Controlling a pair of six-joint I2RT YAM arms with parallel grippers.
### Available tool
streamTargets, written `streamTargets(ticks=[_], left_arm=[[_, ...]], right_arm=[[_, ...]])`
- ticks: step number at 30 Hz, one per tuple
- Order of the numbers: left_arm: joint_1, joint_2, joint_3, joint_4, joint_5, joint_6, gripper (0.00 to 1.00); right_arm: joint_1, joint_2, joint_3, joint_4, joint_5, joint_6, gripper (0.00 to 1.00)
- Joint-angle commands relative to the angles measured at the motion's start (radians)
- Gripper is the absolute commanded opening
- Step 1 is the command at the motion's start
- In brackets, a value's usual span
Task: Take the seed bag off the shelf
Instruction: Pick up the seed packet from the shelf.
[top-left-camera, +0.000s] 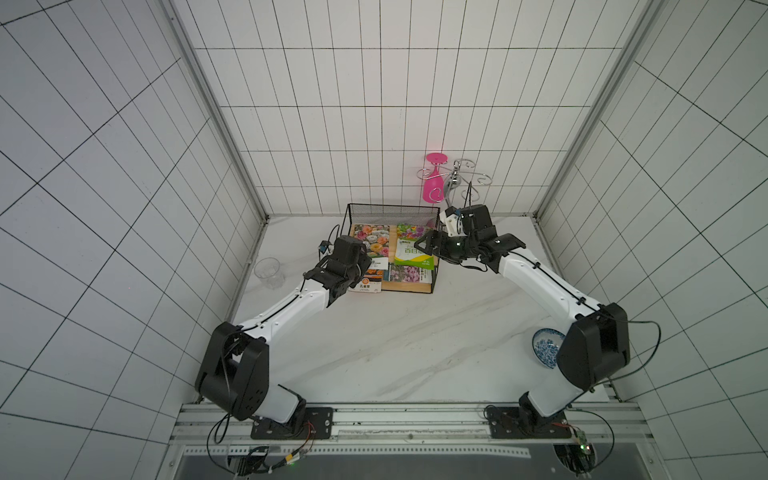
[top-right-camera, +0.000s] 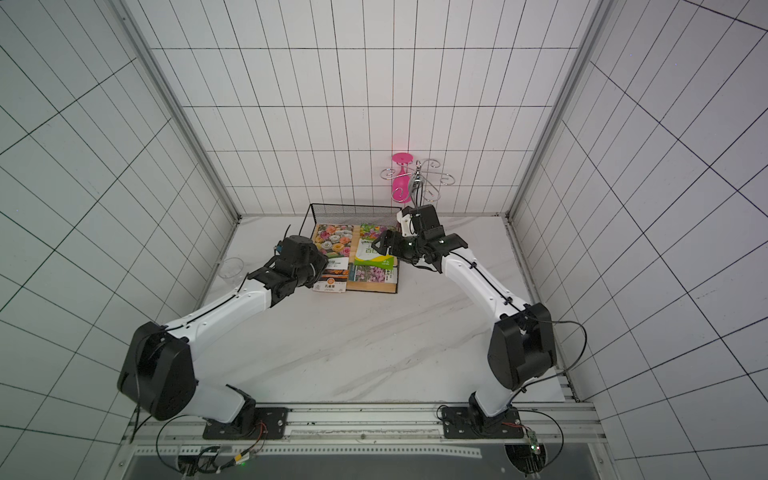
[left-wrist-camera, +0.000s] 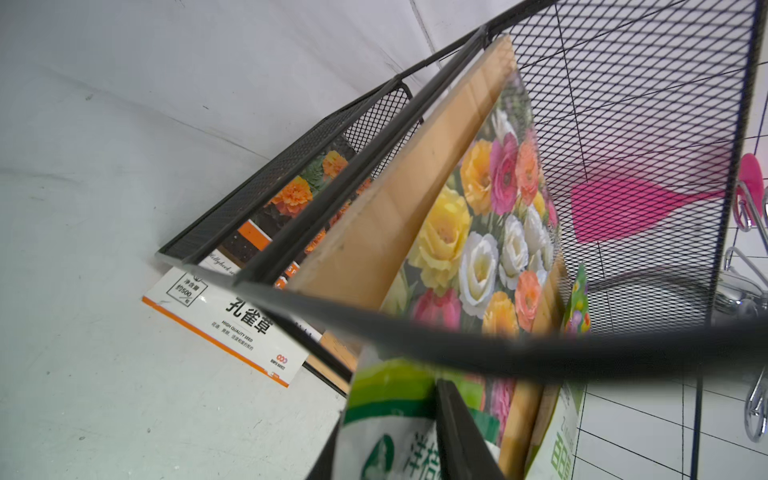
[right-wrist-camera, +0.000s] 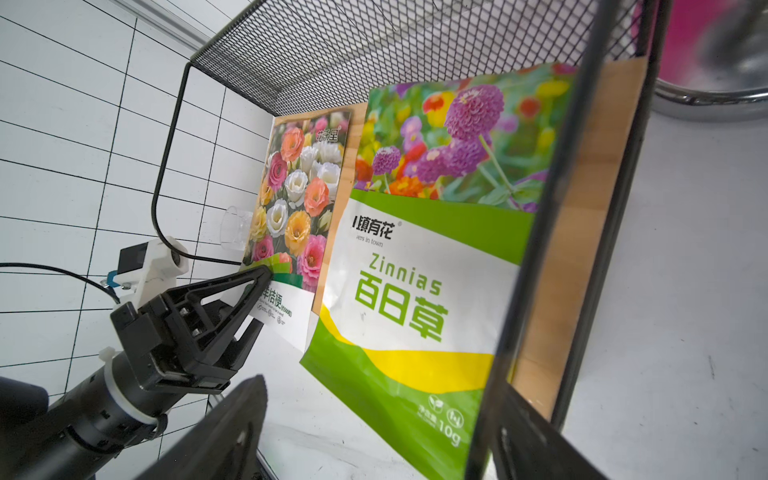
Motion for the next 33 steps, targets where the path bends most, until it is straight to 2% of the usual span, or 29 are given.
streamTargets(ticks=[1,7,17,27,33], left_arm=[[0.000,-0.022,-0.032,-0.082,0.001,0.026,0.25],[-0.003,-0.063,-0.044,-0.103,0.005,0.025,0.20],[-0.002,-0.071,-0.034,-0.112,0.062,0.061,0.00],[-0.002,-0.096,0.003,-0.172,0.071,0.158,0.00],[-0.004,-0.166,-0.005,-0.190,0.080,0.199,0.00]], right_arm=[[0.008,-0.036,-0.024,0.007,0.014,-0.015,0.86],[0.007,-0.038,-0.029,0.005,0.018,-0.015,0.86],[0.007,-0.054,-0.038,-0.004,0.032,-0.024,0.86],[0.005,-0.076,-0.032,-0.049,0.061,-0.067,0.86],[-0.013,-0.105,-0.030,-0.081,0.077,-0.095,0.87]])
